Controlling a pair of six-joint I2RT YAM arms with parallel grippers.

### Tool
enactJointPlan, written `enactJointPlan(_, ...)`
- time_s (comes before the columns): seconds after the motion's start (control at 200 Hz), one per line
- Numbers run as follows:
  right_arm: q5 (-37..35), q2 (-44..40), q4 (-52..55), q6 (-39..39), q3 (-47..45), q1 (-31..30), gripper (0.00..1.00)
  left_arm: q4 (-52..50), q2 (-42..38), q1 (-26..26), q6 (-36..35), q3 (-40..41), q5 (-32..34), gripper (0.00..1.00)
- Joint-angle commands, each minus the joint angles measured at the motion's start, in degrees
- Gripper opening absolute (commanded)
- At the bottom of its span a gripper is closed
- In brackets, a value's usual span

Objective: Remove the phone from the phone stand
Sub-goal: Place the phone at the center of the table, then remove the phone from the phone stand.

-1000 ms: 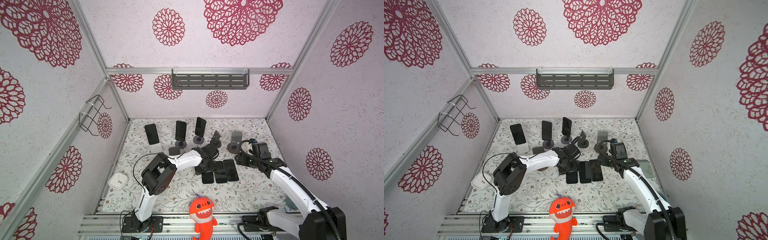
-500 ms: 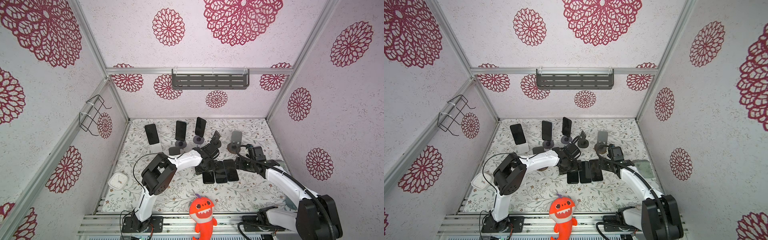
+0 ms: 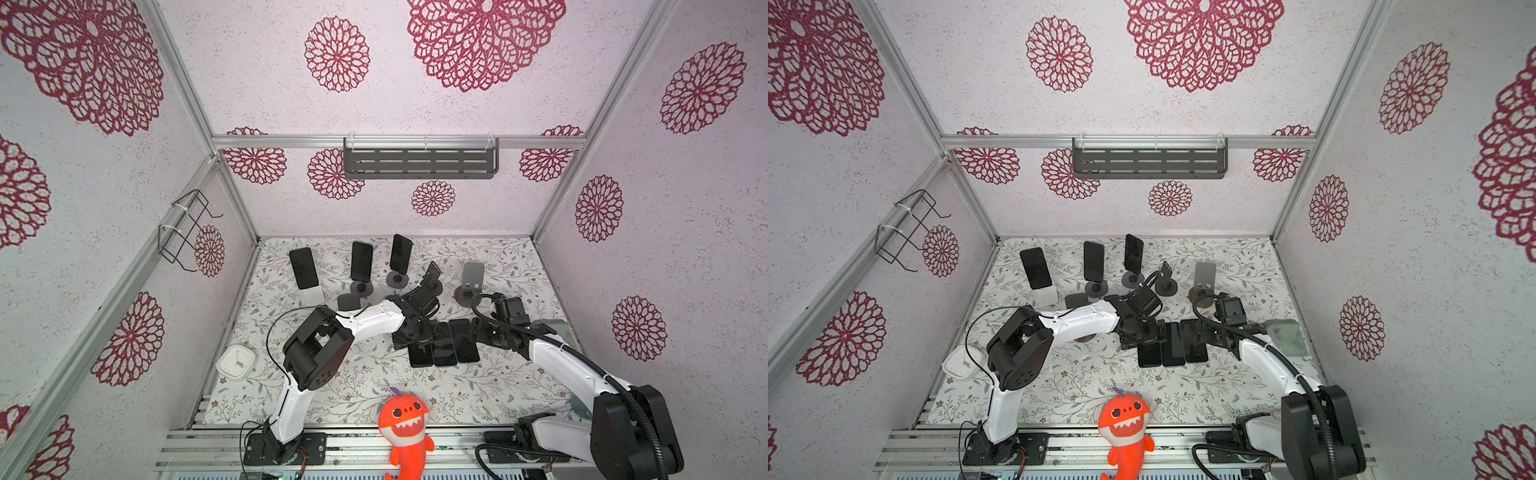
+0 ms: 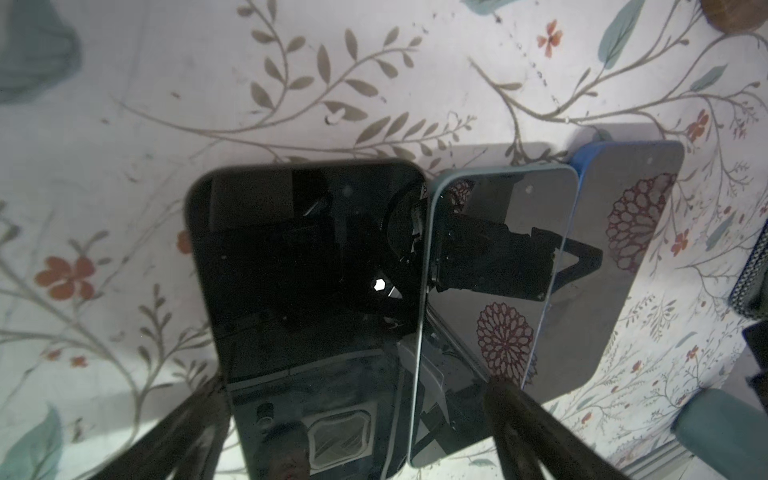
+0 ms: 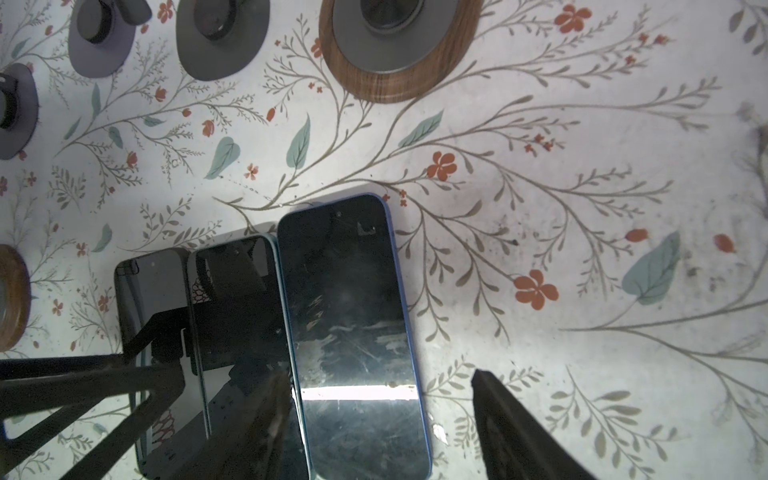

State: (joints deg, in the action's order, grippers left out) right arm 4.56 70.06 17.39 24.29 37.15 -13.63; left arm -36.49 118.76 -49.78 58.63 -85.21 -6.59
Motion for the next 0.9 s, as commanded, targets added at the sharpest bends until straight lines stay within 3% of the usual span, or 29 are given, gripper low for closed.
enactJointPlan(0.0,0.8,-1.7,-1.4,1.5,0.2,0.3,0.73,-1.8,-1.9,0.1,-3.5,-1.8,1.7,0.98)
enactJointPlan(0.25,3.6,-2.5,-2.0,1.9,1.0,0.3,0.75,-2.5,-9.1,2.2,-10.2,-3.1,2.6,0.98)
enactJointPlan(0.425,4.6,-4.8,-3.0,1.7,1.2,0.3,0.75,-4.1,-14.8,3.4,-18.9,-5.1,7.9,0.98)
enactJointPlan(0.58,6.5,-6.2,-4.8,1.9,1.3,0.2,0.75,-3.5,-18.5,7.9,-25.5,-6.9,7.1,0.98)
enactJointPlan(0.726,9.0,-7.4,-7.3,2.8,1.5,0.1,0.75,-1.6,-19.1,12.9,-31.0,-10.2,6.7,0.98)
enactJointPlan(0.896,10.7,-8.0,-8.2,3.0,2.0,0.0,0.75,-1.2,-14.7,16.0,-39.8,-19.5,8.1,0.98)
